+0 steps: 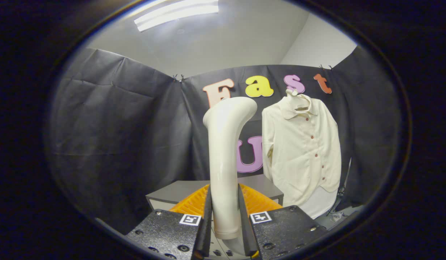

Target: Iron the clothes twice with a garment steamer, once on the left side and once on the right side.

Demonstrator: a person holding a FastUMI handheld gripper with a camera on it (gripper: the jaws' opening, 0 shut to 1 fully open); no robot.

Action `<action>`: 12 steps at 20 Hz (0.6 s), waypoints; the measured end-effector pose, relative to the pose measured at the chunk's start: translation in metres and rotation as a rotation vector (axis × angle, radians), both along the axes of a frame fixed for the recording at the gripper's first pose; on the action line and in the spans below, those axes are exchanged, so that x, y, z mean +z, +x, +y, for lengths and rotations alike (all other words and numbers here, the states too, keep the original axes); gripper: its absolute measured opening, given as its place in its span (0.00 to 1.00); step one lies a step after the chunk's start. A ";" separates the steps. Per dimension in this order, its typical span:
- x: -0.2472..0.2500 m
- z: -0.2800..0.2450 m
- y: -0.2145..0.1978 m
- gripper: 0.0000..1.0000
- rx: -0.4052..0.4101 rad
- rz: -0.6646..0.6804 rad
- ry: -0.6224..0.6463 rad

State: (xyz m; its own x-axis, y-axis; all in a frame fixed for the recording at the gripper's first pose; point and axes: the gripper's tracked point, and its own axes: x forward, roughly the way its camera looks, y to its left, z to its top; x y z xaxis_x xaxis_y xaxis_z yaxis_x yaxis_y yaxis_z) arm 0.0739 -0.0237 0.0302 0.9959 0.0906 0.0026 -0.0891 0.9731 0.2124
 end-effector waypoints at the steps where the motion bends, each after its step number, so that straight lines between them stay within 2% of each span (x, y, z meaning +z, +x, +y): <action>1: 0.002 0.007 -0.002 0.35 0.005 0.003 -0.004; 12: 0.031 0.060 -0.017 0.35 0.046 -0.057 -0.057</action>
